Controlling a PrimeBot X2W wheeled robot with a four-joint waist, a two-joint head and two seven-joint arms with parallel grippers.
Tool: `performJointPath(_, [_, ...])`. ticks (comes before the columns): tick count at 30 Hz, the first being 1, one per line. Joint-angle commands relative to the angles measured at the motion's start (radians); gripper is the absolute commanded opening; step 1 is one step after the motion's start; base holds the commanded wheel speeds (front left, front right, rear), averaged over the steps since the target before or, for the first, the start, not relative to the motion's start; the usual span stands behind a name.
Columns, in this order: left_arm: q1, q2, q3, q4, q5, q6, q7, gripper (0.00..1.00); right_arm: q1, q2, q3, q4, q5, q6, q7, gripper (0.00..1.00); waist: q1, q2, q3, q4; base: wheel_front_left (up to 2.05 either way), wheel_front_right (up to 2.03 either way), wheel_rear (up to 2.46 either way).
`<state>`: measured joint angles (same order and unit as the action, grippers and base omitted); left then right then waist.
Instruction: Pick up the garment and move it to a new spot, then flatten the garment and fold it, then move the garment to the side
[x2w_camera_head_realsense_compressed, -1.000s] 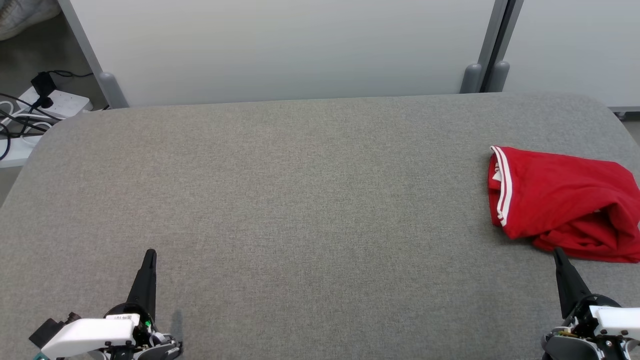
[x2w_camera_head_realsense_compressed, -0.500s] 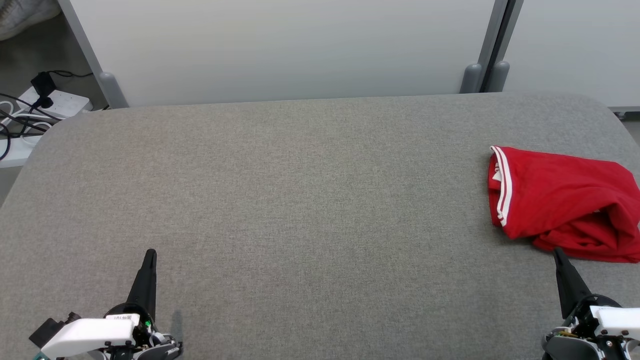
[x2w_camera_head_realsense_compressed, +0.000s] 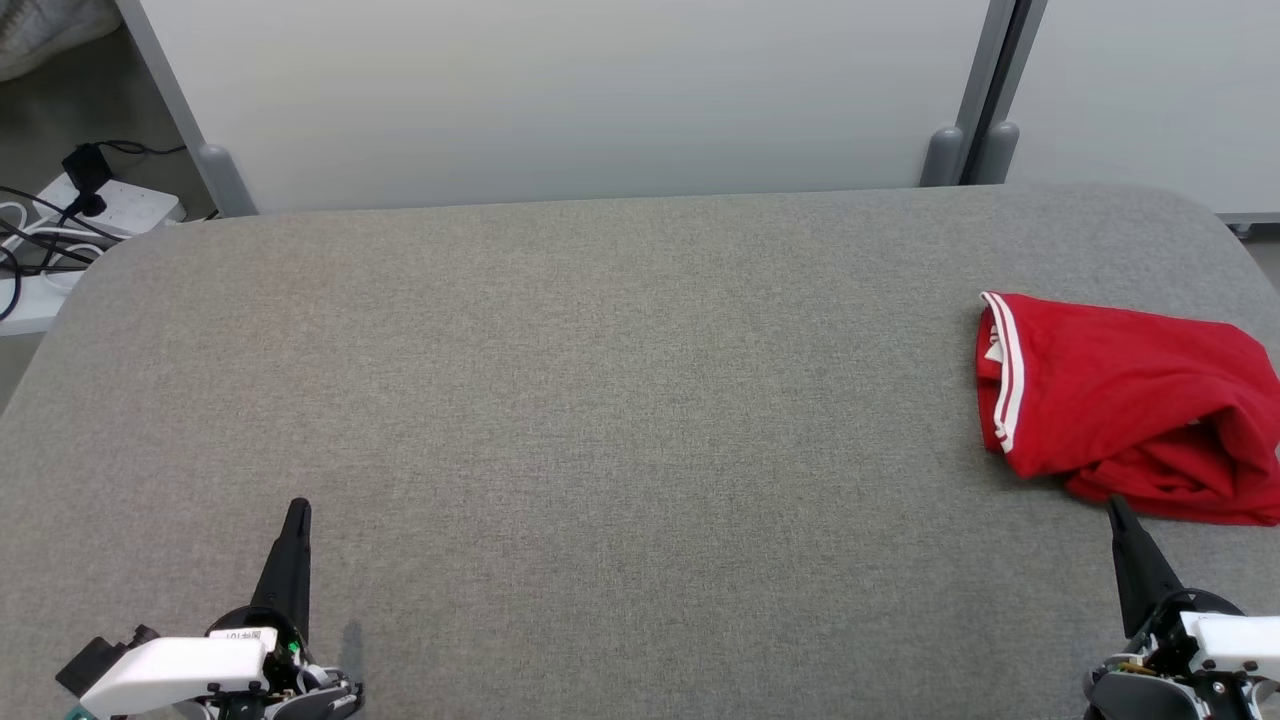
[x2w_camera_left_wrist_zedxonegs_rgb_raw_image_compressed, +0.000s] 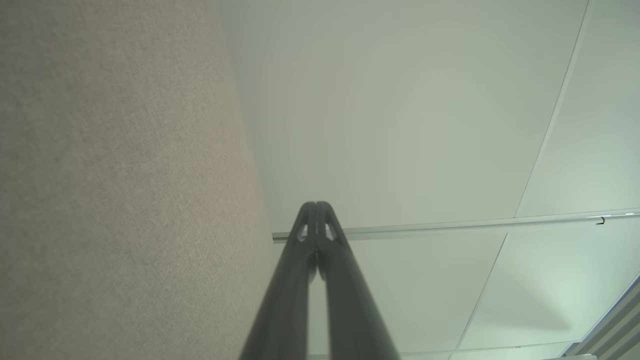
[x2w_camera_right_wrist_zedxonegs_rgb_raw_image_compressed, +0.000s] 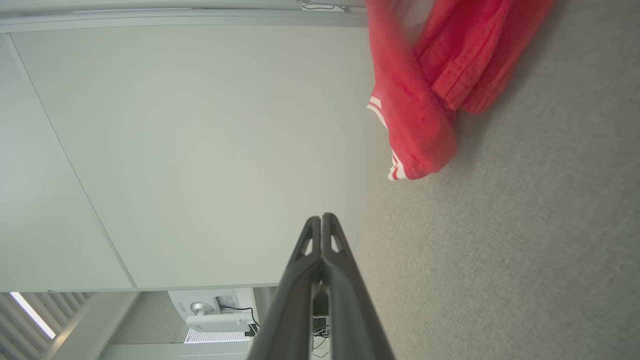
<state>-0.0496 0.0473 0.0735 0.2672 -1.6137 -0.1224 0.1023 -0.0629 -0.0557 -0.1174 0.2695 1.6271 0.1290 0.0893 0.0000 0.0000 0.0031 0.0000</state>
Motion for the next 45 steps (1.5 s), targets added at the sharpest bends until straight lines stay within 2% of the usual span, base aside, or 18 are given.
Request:
performJointPath(1, [-0.058, 0.009, 0.033, -0.022, -0.001, -0.008, 0.005, 0.00, -0.043, -0.007, 0.020, -0.026, -0.005, 0.002, 0.011, 0.00, 0.0000, 0.0000, 0.000, 0.000, 0.00, 0.00, 0.00])
performJointPath(45, [-0.058, 0.006, 0.037, -0.022, 0.002, -0.008, 0.008, 0.00, -0.044, -0.001, 0.012, -0.025, -0.012, 0.002, 0.017, 0.00, 0.0000, 0.0000, 0.000, 0.000, 0.00, 0.00, 0.00])
